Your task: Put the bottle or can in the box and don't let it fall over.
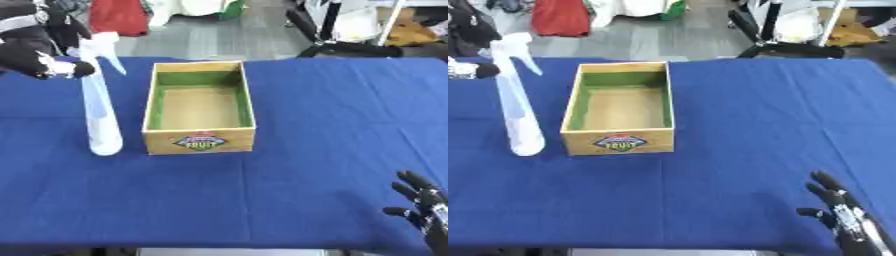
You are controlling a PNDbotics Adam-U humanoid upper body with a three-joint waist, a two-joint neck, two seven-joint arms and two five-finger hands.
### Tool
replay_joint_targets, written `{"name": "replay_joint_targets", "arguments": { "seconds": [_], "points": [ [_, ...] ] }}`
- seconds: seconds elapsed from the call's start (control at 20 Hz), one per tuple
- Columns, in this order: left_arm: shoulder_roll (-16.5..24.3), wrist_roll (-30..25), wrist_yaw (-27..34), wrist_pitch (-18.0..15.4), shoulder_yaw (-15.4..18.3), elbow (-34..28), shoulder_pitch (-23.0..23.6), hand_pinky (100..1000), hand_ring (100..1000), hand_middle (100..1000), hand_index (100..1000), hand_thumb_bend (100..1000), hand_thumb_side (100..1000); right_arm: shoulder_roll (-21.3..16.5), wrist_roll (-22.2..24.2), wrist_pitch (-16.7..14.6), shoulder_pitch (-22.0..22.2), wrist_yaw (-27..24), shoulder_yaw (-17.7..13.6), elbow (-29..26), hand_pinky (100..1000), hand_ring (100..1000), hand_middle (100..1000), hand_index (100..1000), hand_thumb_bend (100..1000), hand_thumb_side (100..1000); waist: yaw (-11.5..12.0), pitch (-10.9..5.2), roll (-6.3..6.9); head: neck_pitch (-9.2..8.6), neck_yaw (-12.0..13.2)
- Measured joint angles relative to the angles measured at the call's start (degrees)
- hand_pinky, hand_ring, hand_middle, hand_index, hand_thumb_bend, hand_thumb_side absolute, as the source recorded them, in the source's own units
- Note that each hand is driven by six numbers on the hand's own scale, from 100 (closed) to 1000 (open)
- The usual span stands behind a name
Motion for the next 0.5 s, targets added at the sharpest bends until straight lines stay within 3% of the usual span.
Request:
{"name": "replay_joint_targets", "arguments": {
  "seconds": [0.5],
  "points": [
    [1.1, 0.3, 0.5, 0.1, 1.4, -0.6, 1.5, 709, 672, 600, 816, 494, 731, 0.0, 0.0, 0.0, 0.0, 0.0, 0.0, 0.0, 722, 998, 1000, 1000, 100, 829, 0.2, -0.09, -0.08, 0.0, 0.0]
  ]
}}
